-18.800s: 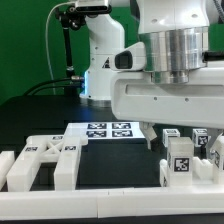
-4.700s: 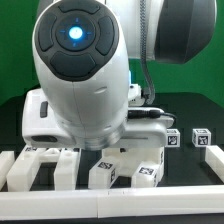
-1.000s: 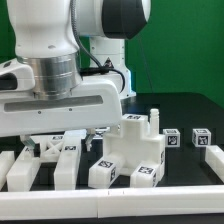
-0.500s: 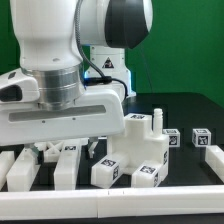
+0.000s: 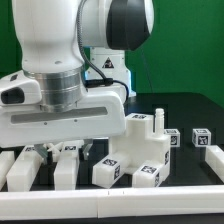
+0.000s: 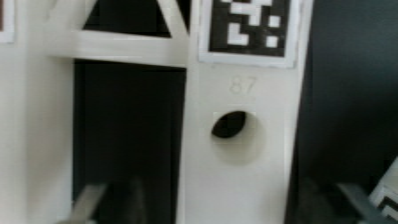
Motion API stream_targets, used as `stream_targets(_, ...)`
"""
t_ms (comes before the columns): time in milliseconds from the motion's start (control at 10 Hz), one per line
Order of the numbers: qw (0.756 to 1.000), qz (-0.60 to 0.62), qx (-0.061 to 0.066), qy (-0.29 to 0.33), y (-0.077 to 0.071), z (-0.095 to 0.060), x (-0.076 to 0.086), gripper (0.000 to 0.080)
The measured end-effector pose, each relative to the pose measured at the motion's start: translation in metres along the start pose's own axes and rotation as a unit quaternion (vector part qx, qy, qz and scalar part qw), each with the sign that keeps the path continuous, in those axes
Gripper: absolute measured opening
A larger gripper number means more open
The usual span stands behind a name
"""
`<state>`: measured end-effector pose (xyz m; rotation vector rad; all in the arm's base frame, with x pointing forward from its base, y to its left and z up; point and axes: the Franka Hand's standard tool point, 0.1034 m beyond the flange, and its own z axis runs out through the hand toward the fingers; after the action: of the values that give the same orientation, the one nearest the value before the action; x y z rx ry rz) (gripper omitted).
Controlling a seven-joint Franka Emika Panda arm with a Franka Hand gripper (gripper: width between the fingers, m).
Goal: Assemble chair
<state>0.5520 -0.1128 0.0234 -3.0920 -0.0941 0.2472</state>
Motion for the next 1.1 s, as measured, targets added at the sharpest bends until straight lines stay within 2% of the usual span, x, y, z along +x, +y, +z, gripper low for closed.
stream_targets(100,1.000,0.000,0.000,0.000,0.0002,-0.0001,0.0000,0.0281)
stream_targets(1100,1.000,0.000,0.000,0.000,0.0002,-0.0005,0.0000,0.0281)
